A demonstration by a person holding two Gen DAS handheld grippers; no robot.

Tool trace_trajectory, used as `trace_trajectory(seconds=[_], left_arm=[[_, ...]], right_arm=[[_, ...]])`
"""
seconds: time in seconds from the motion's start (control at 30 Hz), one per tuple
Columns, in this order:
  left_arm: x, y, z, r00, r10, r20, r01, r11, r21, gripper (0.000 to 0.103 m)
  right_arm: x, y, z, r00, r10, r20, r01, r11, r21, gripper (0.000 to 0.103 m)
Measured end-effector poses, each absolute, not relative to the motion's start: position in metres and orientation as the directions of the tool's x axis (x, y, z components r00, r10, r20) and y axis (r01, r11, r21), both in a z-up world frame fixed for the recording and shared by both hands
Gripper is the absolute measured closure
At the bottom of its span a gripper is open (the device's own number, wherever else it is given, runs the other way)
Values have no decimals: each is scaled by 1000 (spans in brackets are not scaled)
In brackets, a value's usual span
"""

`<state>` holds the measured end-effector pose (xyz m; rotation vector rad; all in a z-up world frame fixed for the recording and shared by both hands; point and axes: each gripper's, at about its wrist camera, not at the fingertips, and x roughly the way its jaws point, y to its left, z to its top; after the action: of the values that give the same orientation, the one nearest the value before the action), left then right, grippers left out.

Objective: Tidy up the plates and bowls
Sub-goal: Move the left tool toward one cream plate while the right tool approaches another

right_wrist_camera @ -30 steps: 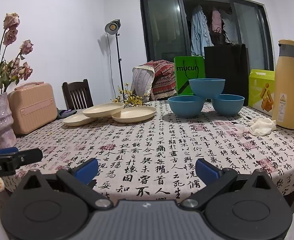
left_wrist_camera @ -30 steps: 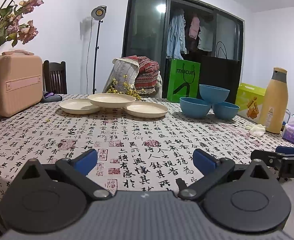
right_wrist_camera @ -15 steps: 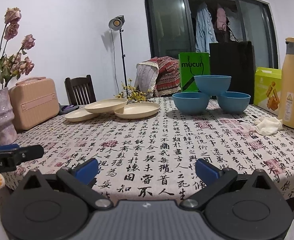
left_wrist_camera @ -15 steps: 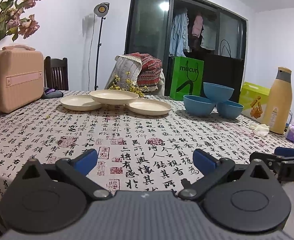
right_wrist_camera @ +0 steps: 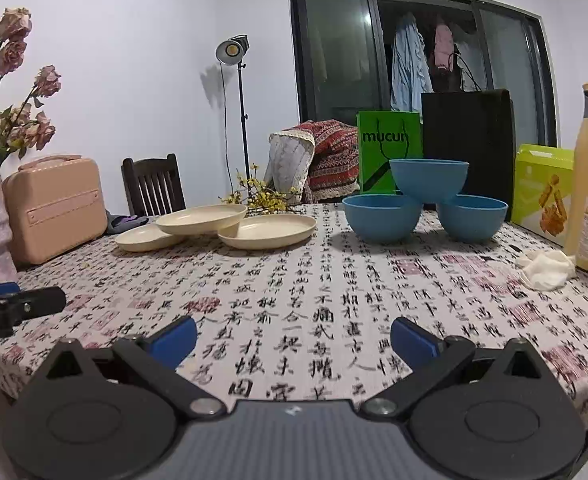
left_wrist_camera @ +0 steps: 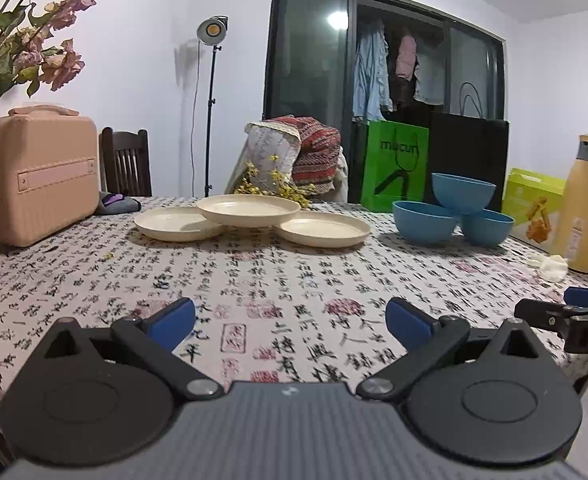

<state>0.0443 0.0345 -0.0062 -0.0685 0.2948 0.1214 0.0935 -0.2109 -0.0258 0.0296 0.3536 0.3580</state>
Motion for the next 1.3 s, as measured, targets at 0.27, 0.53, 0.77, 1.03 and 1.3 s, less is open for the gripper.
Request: trace_trajectory(seconds=[0.27,0.53,0.77,1.03,1.3], left_arm=[[67,51,-6,948,153,-278,-172,984,-46,0],[88,68,-6,946,184,-267,-210,975,-74,0],[105,79,-13,938,197,-285,-230,969,-86,0],[118,96,-7,935,213,-283,-254,960,-116,0],[130,113,4,936,234,-262,-280,947,-155,0]], right_arm=[[126,-197,-26,864,391,-318,-377,920,108,0],[165,-174,-26,861,392,-326,-377,920,111,0],[191,-150,-21,862,402,-309,-390,915,102,0],[217,-128,-11,870,399,-291,-388,916,97,0],[230,-119,7,881,408,-240,-392,913,112,0]])
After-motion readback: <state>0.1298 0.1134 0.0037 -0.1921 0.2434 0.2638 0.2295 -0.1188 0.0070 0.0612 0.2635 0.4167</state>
